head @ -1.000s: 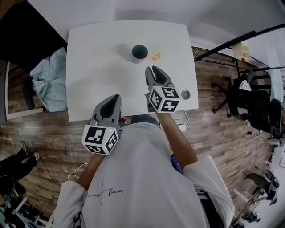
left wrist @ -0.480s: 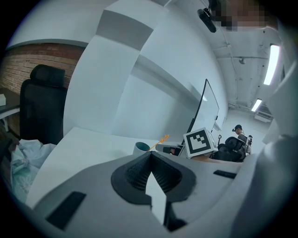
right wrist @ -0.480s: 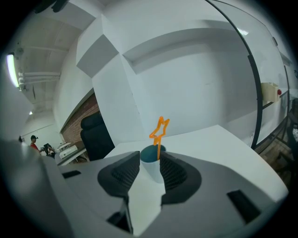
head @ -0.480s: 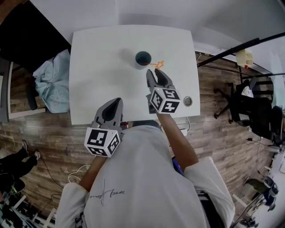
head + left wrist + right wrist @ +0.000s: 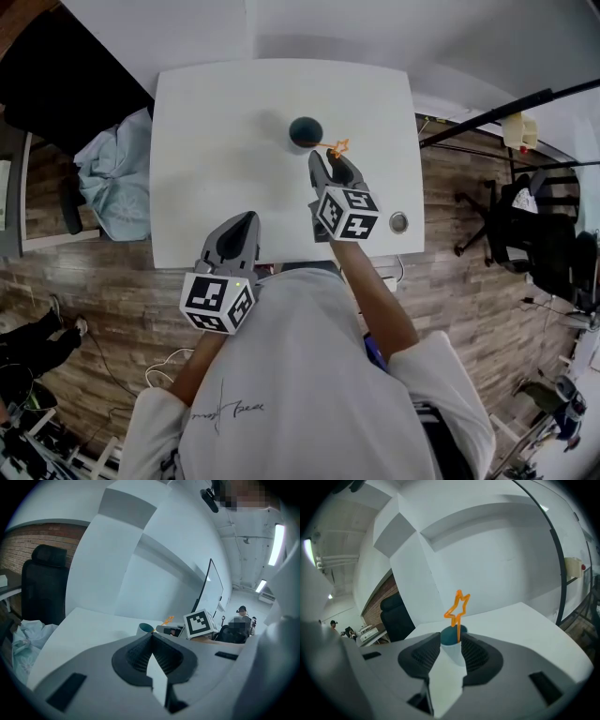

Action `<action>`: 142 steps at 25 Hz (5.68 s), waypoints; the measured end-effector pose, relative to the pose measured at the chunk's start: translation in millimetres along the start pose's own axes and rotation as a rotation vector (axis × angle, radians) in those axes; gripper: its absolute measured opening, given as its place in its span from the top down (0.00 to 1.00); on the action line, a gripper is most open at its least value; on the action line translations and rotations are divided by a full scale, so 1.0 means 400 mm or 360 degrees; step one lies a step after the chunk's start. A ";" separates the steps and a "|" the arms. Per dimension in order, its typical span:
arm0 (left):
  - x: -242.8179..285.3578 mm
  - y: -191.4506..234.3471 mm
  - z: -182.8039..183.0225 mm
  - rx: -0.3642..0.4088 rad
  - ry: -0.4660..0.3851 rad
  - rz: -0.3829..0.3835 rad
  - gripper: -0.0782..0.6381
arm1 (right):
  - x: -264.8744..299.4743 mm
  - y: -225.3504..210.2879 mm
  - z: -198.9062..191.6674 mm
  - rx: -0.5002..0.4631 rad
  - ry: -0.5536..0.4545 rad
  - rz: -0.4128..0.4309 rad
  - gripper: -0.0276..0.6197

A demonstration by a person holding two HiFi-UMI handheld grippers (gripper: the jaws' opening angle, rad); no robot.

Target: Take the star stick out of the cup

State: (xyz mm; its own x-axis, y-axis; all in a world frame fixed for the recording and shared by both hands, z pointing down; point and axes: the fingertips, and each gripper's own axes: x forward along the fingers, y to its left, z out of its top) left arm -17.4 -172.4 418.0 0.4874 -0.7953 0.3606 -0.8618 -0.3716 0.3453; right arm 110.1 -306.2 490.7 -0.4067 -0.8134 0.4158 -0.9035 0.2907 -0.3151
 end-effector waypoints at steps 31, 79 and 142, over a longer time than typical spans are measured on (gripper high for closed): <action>0.016 0.007 0.009 -0.0047 -0.0022 0.0129 0.90 | 0.031 -0.022 0.022 0.0004 -0.0048 0.0047 0.90; -0.030 -0.011 -0.012 -0.0099 -0.0044 -0.0062 0.90 | -0.098 0.058 0.144 -0.0309 -0.0187 0.0014 0.92; -0.141 -0.042 -0.056 -0.0052 -0.0045 -0.0163 0.90 | -0.306 0.115 0.089 -0.0247 -0.0272 -0.0050 0.92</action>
State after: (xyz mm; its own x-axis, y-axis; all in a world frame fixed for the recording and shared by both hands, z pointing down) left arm -27.3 -110.8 411.2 0.5682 -0.7672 0.2977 -0.8024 -0.4361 0.4075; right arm 123.3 -211.1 394.9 -0.3609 -0.8931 0.2687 -0.9308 0.3268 -0.1638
